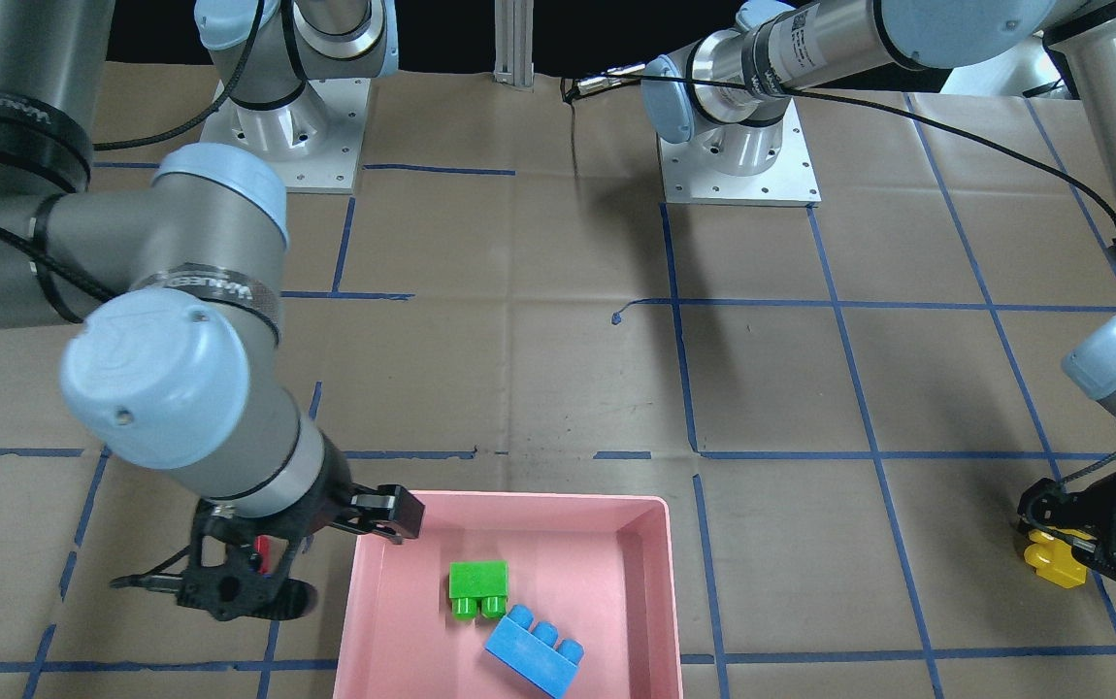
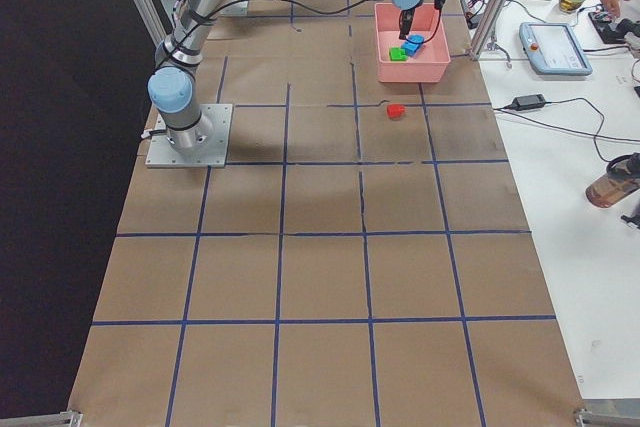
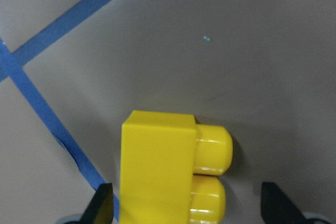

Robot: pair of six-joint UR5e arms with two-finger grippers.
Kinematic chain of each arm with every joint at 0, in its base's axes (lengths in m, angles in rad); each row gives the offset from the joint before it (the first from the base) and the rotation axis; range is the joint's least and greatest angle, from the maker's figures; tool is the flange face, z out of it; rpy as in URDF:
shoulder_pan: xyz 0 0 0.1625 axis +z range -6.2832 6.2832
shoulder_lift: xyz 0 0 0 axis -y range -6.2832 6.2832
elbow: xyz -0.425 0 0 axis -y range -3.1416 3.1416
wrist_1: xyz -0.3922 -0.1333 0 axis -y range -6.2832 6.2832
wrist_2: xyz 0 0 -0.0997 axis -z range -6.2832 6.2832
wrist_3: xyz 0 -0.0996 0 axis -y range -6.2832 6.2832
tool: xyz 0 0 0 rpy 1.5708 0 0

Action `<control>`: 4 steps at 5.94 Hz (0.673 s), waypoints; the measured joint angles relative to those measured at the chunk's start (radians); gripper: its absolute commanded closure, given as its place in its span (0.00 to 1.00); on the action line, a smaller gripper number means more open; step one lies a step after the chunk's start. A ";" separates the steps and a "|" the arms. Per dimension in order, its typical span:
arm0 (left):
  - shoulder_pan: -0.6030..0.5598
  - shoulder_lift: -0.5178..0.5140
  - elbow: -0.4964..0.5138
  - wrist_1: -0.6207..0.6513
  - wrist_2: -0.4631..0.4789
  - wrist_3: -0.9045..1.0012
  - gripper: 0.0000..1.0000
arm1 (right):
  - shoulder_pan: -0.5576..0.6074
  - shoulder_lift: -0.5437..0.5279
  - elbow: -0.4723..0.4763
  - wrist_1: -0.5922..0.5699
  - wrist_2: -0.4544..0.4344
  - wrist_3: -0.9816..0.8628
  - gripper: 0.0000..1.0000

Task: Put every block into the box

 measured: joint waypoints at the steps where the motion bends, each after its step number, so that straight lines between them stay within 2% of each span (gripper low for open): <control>1: 0.000 0.000 0.000 0.000 -0.001 -0.006 1.00 | -0.047 -0.009 0.007 0.024 -0.030 -0.126 0.01; 2: 0.000 0.002 0.000 -0.001 -0.003 -0.022 1.00 | -0.080 -0.010 0.029 0.024 -0.048 -0.241 0.01; 4: -0.016 0.033 -0.002 -0.021 -0.014 -0.074 1.00 | -0.115 0.024 0.088 -0.042 -0.062 -0.355 0.01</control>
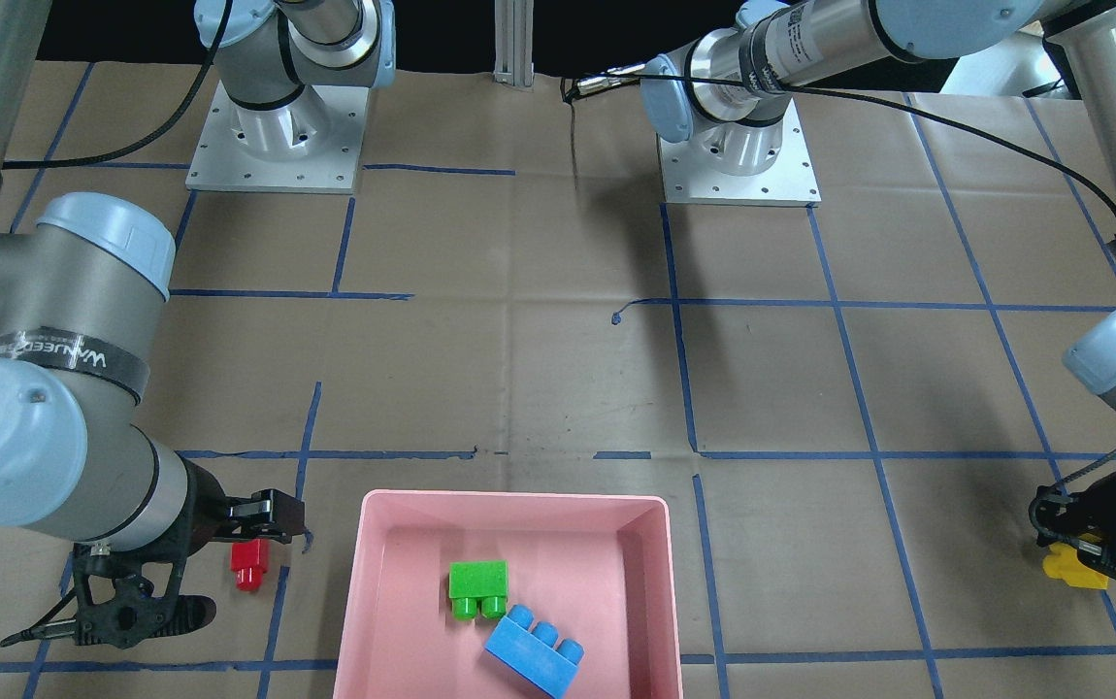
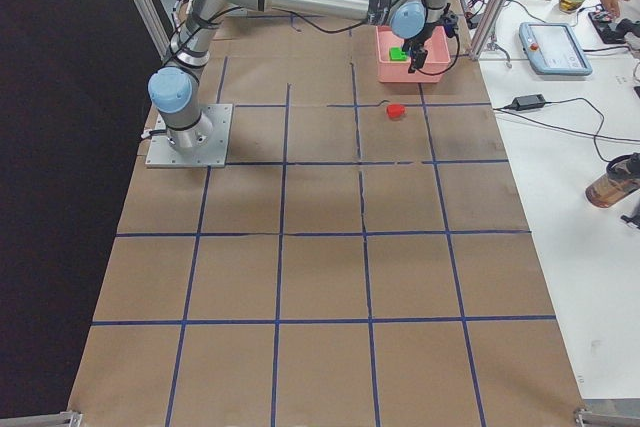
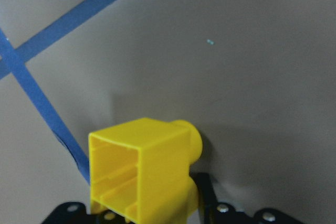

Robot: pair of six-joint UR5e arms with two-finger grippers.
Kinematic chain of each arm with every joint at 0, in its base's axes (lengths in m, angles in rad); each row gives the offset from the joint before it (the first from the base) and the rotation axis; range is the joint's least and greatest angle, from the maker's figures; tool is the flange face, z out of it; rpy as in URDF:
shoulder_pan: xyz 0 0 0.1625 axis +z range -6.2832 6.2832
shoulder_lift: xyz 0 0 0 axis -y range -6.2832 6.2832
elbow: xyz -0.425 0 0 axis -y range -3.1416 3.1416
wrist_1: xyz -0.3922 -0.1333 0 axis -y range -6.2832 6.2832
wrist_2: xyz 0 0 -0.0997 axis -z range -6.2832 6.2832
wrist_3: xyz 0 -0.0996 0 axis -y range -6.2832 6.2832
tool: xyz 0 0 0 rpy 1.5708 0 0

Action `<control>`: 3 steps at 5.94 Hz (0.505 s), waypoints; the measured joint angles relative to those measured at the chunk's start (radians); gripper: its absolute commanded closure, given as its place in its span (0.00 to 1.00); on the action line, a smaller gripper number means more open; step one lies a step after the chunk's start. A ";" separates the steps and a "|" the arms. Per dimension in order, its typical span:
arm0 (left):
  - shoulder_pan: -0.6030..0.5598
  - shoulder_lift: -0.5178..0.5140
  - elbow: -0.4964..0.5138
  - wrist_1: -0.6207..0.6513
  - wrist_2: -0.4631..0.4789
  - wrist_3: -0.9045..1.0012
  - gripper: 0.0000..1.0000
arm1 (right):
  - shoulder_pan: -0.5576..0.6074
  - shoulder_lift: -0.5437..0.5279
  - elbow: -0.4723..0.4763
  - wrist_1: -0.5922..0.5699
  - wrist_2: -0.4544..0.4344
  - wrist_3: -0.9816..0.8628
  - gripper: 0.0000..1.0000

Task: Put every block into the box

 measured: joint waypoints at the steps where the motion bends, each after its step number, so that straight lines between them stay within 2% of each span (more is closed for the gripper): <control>1: -0.009 0.026 -0.001 -0.040 -0.025 -0.040 1.00 | -0.011 0.031 0.024 -0.034 -0.011 -0.025 0.01; 3: -0.079 0.107 -0.012 -0.161 -0.077 -0.214 1.00 | -0.033 0.077 0.092 -0.128 -0.040 -0.041 0.01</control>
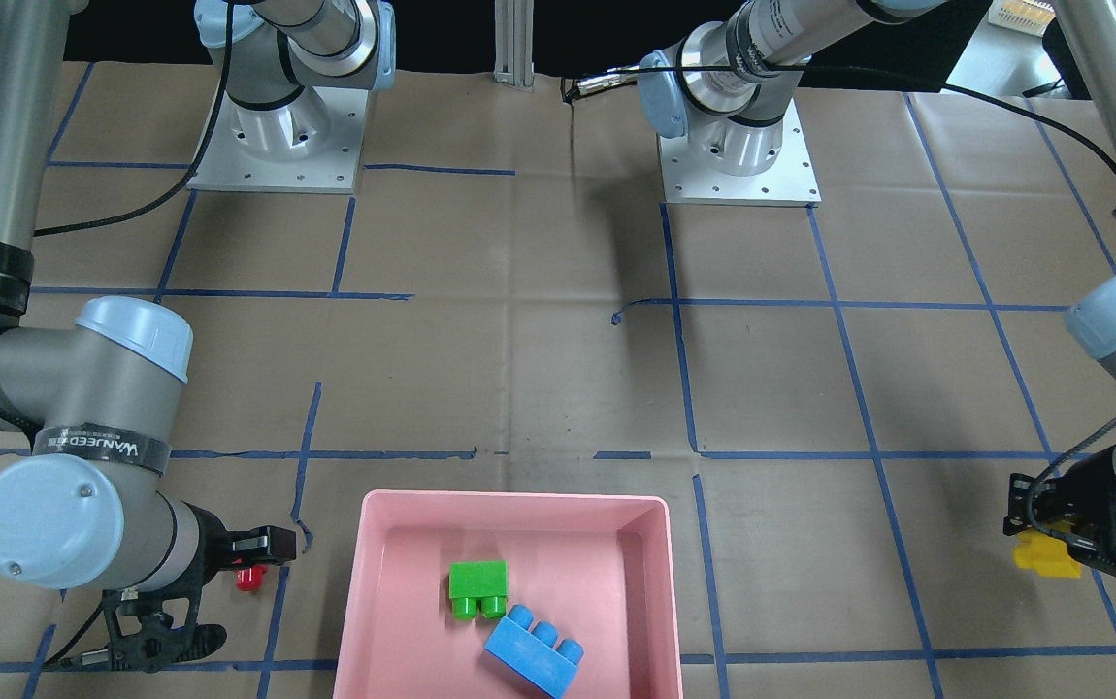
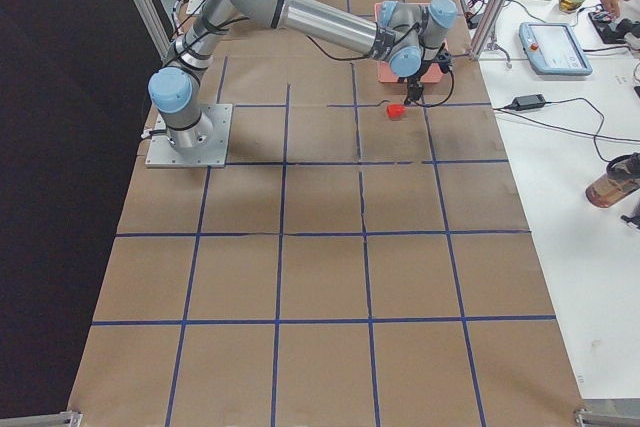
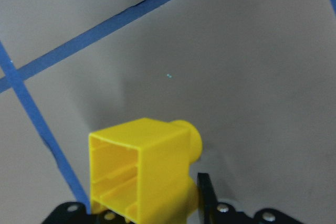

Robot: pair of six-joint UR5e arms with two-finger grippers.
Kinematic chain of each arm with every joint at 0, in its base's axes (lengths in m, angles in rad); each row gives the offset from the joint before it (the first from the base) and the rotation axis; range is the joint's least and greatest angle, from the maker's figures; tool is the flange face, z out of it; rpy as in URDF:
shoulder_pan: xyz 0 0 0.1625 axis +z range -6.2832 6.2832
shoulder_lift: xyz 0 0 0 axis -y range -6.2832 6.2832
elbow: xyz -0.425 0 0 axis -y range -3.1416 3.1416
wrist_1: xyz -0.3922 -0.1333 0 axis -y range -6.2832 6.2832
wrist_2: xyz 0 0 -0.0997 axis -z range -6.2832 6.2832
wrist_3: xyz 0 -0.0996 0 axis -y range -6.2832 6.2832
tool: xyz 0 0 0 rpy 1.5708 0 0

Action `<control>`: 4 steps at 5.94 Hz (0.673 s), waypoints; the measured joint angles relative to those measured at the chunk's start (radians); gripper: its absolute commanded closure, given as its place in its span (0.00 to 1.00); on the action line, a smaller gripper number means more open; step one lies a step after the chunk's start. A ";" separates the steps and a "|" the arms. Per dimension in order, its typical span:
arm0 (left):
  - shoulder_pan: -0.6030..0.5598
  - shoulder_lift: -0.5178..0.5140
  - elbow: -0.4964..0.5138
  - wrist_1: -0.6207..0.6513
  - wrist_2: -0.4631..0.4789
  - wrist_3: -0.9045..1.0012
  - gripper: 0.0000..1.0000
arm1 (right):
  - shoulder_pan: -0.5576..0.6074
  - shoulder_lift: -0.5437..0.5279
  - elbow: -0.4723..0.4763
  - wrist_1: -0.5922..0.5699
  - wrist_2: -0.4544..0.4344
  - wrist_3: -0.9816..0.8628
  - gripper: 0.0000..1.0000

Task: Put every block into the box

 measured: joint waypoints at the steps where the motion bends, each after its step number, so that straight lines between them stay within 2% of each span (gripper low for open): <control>1: -0.066 0.042 -0.003 -0.042 -0.028 -0.153 1.00 | -0.012 0.013 0.027 -0.042 -0.009 0.000 0.04; 2: -0.147 0.080 0.005 -0.092 -0.094 -0.359 1.00 | -0.015 0.023 0.039 -0.059 -0.011 0.001 0.12; 4: -0.321 0.113 0.050 -0.134 -0.237 -0.774 1.00 | -0.016 0.038 0.047 -0.065 -0.008 0.007 0.46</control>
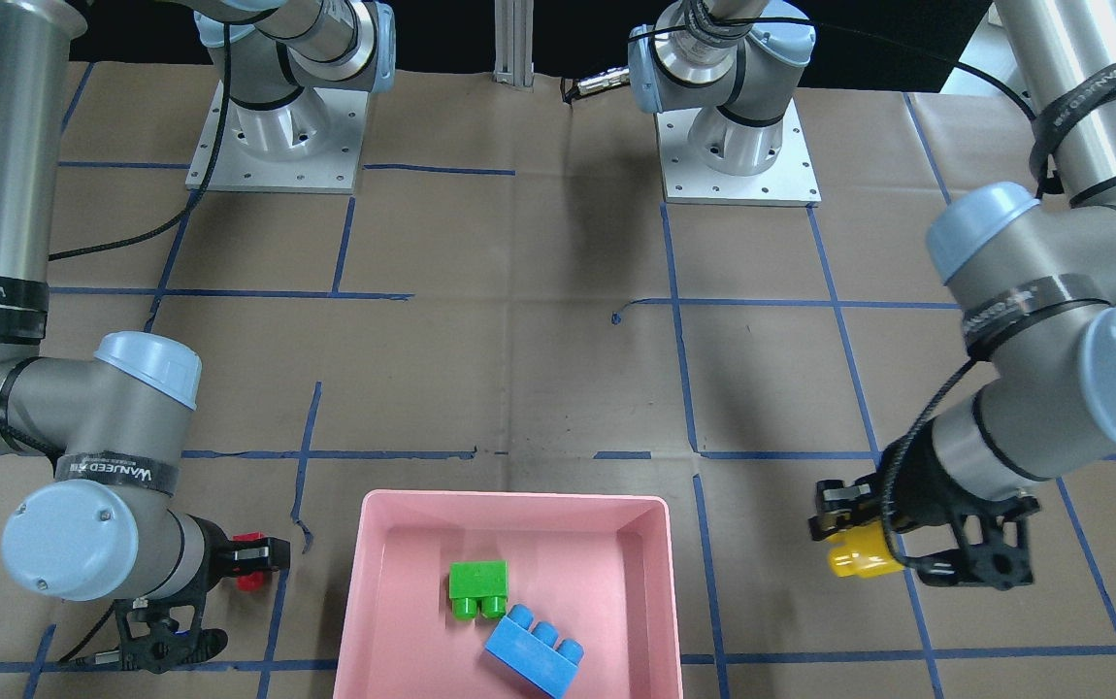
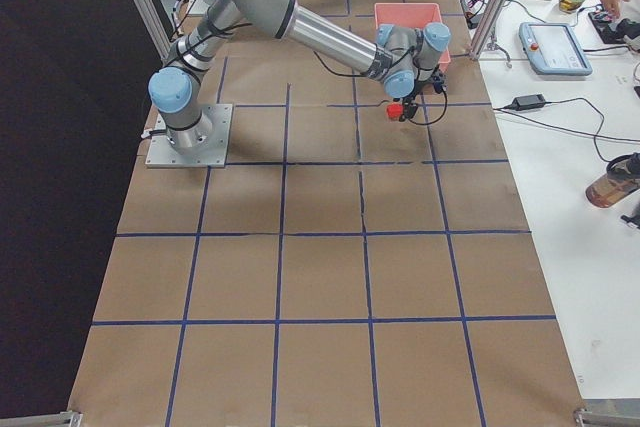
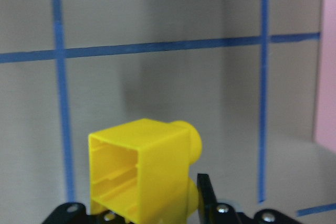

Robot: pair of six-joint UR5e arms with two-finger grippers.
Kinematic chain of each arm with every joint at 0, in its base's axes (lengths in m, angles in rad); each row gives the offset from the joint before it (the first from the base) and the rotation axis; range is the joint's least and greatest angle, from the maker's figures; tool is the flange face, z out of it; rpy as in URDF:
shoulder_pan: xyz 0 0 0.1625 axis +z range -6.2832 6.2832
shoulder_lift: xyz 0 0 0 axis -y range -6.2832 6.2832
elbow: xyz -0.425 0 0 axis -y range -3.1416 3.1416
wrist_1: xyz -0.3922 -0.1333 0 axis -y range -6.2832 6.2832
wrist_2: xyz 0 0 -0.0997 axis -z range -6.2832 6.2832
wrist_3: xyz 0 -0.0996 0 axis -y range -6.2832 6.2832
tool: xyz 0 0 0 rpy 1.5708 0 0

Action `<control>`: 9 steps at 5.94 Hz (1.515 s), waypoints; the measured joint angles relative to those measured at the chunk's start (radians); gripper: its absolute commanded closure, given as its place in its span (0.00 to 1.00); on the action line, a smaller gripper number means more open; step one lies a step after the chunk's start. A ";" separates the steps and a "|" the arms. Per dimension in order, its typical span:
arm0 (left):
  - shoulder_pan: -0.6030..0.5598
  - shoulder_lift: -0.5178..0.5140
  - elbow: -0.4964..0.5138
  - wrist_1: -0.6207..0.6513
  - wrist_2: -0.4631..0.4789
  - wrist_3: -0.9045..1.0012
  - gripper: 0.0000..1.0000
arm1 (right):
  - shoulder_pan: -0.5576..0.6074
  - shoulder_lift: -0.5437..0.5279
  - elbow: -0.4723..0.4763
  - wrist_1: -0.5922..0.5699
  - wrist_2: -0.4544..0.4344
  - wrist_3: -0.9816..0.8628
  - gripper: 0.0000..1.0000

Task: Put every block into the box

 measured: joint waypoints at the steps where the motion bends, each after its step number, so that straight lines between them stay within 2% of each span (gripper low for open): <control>1: -0.095 -0.009 0.035 0.022 -0.039 -0.141 1.00 | 0.000 0.001 0.000 0.000 0.003 0.004 0.58; 2: -0.173 -0.029 0.065 0.054 -0.054 -0.208 0.82 | -0.001 0.002 0.000 0.000 0.005 0.007 0.69; 3: -0.220 -0.050 0.082 0.071 -0.058 -0.232 0.13 | -0.001 0.001 -0.001 0.001 0.005 0.008 0.75; 4: -0.241 -0.066 0.086 0.079 -0.059 -0.233 0.02 | -0.001 -0.002 -0.005 0.001 0.005 0.008 0.75; 6: -0.252 -0.071 0.090 0.084 -0.056 -0.227 0.01 | -0.002 -0.032 -0.054 0.035 0.005 0.011 0.75; 7: -0.251 -0.055 0.090 0.076 -0.040 -0.231 0.01 | -0.003 -0.065 -0.110 0.108 0.005 0.022 0.75; 9: -0.242 0.022 0.073 0.017 0.052 -0.229 0.01 | 0.026 -0.122 -0.217 0.258 0.017 0.136 0.75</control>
